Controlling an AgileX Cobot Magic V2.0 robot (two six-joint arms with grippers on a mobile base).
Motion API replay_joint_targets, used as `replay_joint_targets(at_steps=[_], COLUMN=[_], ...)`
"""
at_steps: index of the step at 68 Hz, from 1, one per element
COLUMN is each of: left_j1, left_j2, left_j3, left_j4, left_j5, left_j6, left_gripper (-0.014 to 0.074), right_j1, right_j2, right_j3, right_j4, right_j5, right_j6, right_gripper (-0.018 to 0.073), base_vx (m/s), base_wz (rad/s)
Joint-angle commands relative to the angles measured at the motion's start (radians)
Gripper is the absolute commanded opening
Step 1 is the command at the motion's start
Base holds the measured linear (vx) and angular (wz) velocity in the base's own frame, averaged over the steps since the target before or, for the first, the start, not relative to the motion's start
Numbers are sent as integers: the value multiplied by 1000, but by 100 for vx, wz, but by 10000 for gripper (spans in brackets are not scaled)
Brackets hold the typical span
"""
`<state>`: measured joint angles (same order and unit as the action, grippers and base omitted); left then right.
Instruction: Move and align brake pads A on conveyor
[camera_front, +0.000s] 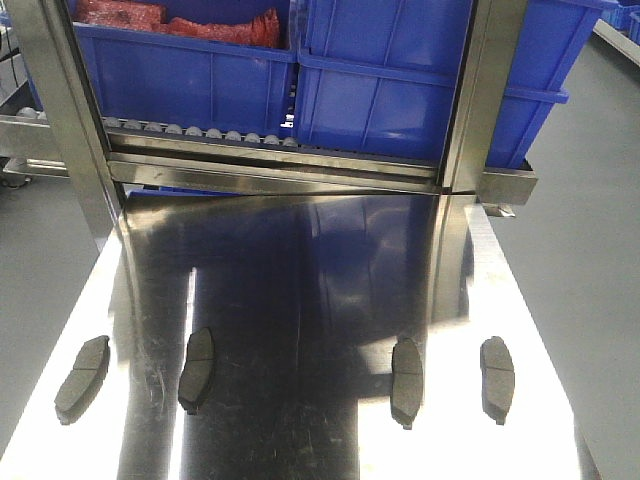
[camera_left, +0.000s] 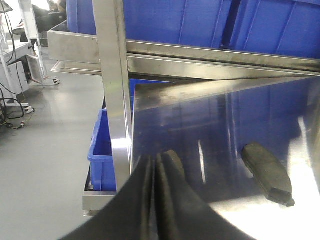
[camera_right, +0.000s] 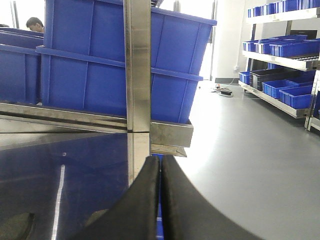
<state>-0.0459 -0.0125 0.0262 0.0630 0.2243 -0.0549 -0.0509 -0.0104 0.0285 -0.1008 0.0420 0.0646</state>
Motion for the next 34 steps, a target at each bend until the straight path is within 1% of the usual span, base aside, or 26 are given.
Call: replay_joint_targets(at_steps=[1, 25, 28, 34], left_j1=[-6, -6, -6, -6], left_j2=[-14, -14, -14, -14], left_j3=[17, 17, 17, 17], left_j4=[5, 5, 5, 2], left_j5=[-67, -69, -80, -151], left_j6=[-4, -4, -4, -7], left_gripper=[-6, -6, -6, -6], right_j1=[-7, -7, -7, -7], right_j2=[-12, -12, -12, -12], right_j3=[12, 12, 12, 12], right_j4=[-2, -2, -2, -2], right_j5=[-71, -71, -71, -71], right_j6=[-10, -10, -10, -10], right_gripper=[-12, -12, -12, -12], base_vx=[0, 0, 0, 0], base_wz=[0, 0, 0, 0])
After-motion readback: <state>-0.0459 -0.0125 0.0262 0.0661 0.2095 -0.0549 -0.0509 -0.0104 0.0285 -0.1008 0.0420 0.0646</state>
